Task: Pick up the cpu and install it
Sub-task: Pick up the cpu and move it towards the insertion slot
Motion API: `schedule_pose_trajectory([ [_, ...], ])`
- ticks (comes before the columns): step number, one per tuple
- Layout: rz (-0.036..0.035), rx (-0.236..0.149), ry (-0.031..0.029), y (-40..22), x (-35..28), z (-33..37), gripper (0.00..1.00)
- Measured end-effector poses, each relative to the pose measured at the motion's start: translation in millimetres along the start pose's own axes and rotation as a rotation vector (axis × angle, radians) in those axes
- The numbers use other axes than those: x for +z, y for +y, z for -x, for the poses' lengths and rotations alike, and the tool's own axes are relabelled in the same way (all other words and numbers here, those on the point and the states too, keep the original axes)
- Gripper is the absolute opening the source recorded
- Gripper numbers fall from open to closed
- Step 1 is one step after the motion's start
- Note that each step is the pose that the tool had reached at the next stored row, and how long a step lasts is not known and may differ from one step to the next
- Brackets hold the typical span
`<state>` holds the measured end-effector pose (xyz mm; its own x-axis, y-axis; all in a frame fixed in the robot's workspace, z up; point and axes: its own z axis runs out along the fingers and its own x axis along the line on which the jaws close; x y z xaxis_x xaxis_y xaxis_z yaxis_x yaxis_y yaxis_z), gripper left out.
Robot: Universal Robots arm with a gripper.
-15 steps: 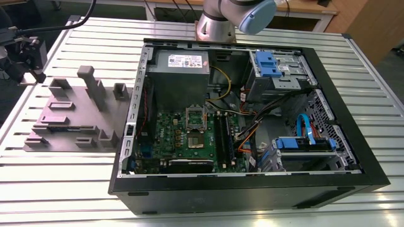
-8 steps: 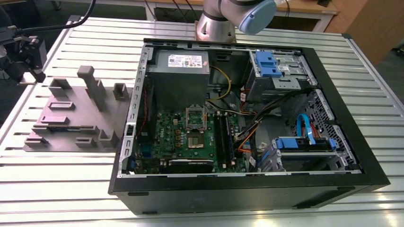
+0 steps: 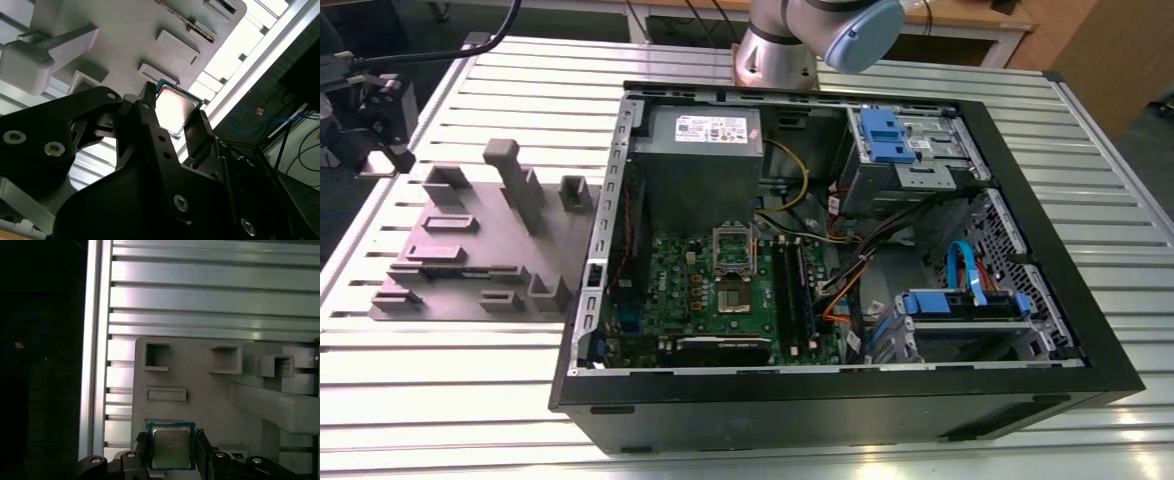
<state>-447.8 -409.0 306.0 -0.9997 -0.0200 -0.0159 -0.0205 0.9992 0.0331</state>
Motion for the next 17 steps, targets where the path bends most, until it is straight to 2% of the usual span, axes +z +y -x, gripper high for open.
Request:
schedule_pose_trajectory([
  [17,0.0000,0.000,0.0000,0.3,-8.7,0.2,0.47],
])
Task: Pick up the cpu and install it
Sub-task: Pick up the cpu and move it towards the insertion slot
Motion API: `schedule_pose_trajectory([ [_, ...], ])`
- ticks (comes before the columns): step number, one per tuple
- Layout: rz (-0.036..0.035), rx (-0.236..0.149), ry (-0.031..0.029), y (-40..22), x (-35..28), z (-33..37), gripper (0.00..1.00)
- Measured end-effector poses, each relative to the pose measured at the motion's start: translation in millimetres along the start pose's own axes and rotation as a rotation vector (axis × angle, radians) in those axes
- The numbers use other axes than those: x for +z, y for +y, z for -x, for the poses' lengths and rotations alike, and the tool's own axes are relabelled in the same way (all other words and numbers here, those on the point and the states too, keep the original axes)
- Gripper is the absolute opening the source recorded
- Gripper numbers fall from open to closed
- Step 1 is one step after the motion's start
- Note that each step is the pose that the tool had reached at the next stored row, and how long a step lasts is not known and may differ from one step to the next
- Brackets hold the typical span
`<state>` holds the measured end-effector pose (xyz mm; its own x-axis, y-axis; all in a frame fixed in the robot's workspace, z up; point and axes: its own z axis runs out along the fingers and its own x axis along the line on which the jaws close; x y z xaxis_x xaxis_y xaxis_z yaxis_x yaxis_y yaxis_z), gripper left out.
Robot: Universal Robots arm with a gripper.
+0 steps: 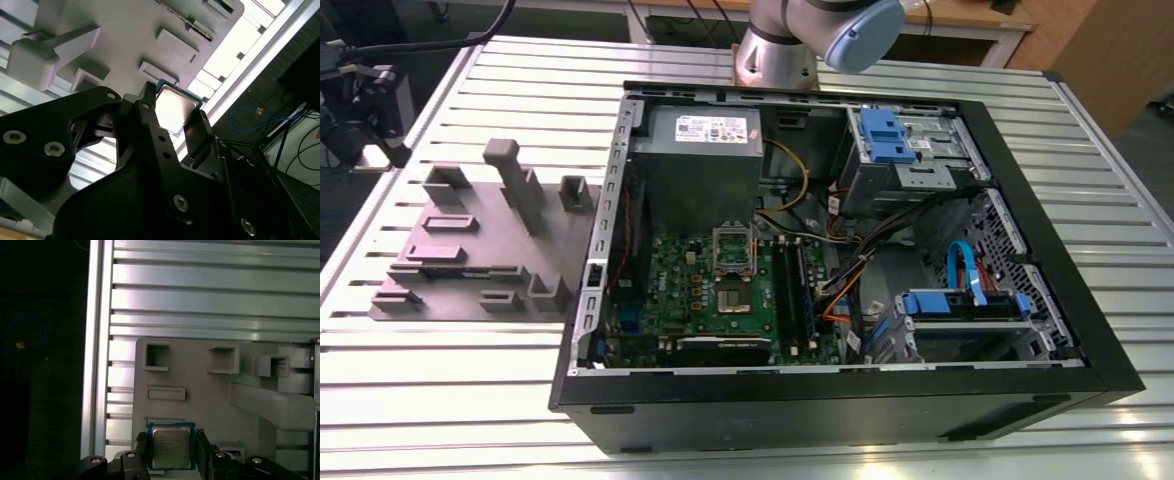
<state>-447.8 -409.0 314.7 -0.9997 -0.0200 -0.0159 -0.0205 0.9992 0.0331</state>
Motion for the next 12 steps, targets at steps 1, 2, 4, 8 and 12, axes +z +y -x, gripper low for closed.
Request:
schedule_pose_trajectory([
  [1,0.0001,0.000,-0.0001,0.0,-0.6,0.0,0.47],
  [2,0.0001,0.000,-0.0002,0.0,-1.2,0.0,0.47],
  [4,0.0000,0.000,0.0000,0.1,-2.6,0.0,0.47],
  [8,0.0000,0.000,-0.0001,0.2,-5.3,0.1,0.47],
  [12,0.0001,0.000,-0.0002,0.2,-7.9,0.1,0.47],
])
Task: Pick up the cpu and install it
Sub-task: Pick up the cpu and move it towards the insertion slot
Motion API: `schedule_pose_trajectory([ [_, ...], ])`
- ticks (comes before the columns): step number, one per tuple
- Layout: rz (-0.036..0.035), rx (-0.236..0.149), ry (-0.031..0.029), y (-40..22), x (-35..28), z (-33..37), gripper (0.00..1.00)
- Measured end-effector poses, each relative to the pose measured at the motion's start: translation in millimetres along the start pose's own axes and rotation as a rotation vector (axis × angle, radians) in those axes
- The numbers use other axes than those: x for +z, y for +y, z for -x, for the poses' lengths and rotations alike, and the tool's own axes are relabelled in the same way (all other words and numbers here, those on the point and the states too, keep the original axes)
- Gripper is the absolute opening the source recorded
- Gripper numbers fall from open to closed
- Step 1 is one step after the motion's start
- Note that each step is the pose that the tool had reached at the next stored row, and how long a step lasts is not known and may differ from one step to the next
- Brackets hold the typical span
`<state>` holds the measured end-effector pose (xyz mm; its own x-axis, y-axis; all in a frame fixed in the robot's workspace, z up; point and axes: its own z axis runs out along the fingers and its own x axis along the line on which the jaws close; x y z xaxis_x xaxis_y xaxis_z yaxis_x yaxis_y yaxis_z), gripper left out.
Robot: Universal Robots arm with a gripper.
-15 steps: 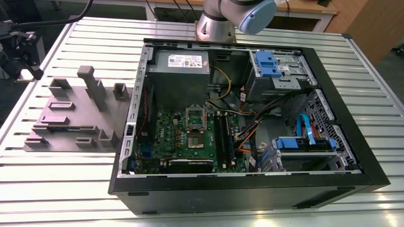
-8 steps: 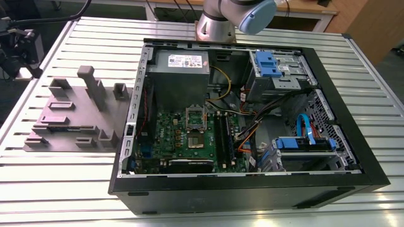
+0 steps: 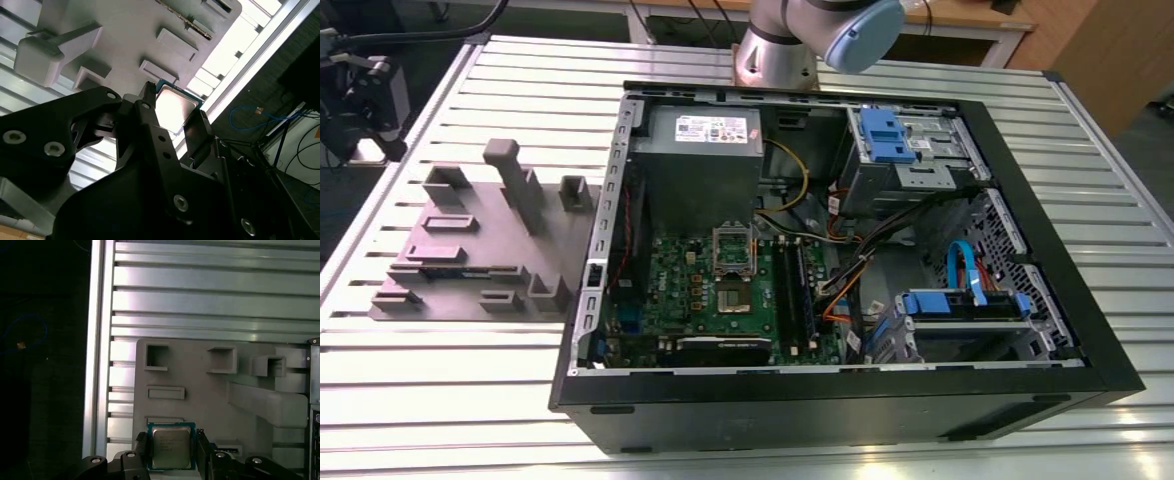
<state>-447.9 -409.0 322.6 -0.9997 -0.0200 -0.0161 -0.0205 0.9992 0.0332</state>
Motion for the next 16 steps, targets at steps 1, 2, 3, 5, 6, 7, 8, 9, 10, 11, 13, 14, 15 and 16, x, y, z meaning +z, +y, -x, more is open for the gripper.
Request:
schedule_pose_trajectory([
  [1,0.0000,0.000,0.0000,0.0,-0.4,0.0,0.47],
  [2,0.0000,0.000,0.0001,0.0,-1.0,0.0,0.47],
  [3,-0.0001,0.000,0.0002,0.1,-1.6,0.1,0.47],
  [5,-0.0001,0.000,0.0000,0.1,-2.6,0.1,0.47],
  [6,0.0000,0.000,0.0000,0.1,-3.1,0.1,0.47],
  [7,0.0000,0.000,0.0000,0.1,-3.7,0.1,0.47],
  [8,0.0000,0.000,0.0001,0.2,-4.3,0.1,0.47],
  [9,0.0000,0.000,0.0000,0.2,-4.8,0.1,0.47],
  [10,0.0000,0.000,-0.0001,0.2,-5.2,0.1,0.47],
  [11,0.0001,0.000,-0.0002,0.2,-5.4,0.1,0.47],
  [13,-0.0001,0.000,0.0002,0.2,-6.6,0.1,0.47],
  [14,-0.0001,0.000,0.0002,0.3,-7.2,0.1,0.47],
  [15,-0.0001,0.000,0.0001,0.3,-7.7,0.1,0.47],
  [16,-0.0001,0.000,0.0002,0.3,-8.5,0.2,0.47],
])
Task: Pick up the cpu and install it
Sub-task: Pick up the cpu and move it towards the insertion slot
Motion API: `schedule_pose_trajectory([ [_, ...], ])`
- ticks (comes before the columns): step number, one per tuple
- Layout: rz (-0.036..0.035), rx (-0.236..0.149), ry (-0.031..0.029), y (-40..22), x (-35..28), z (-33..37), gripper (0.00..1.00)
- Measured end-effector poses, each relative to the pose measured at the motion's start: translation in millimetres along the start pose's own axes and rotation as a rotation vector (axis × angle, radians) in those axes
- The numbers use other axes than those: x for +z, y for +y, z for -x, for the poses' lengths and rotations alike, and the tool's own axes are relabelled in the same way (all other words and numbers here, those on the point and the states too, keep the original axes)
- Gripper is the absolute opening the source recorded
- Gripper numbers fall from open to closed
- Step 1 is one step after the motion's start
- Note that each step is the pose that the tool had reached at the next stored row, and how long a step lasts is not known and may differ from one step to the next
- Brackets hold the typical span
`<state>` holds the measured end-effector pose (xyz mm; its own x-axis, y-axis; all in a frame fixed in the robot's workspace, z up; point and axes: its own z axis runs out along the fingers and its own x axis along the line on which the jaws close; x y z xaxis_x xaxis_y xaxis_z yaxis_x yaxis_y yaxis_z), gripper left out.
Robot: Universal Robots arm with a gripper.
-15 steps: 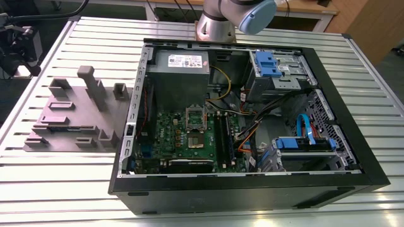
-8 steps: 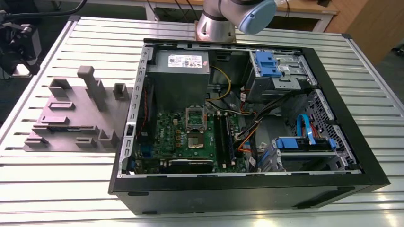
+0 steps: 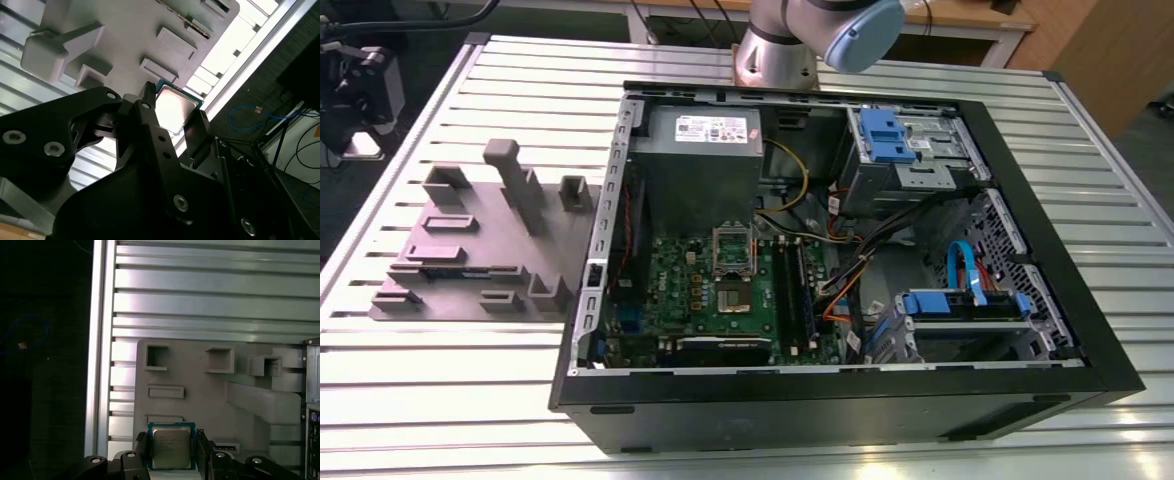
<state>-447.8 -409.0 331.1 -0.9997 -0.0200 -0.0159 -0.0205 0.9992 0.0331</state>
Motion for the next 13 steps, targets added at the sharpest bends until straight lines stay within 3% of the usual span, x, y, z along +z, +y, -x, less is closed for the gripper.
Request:
schedule_pose_trajectory([
  [13,0.0000,0.000,0.0000,0.5,-15.1,0.3,0.47],
])
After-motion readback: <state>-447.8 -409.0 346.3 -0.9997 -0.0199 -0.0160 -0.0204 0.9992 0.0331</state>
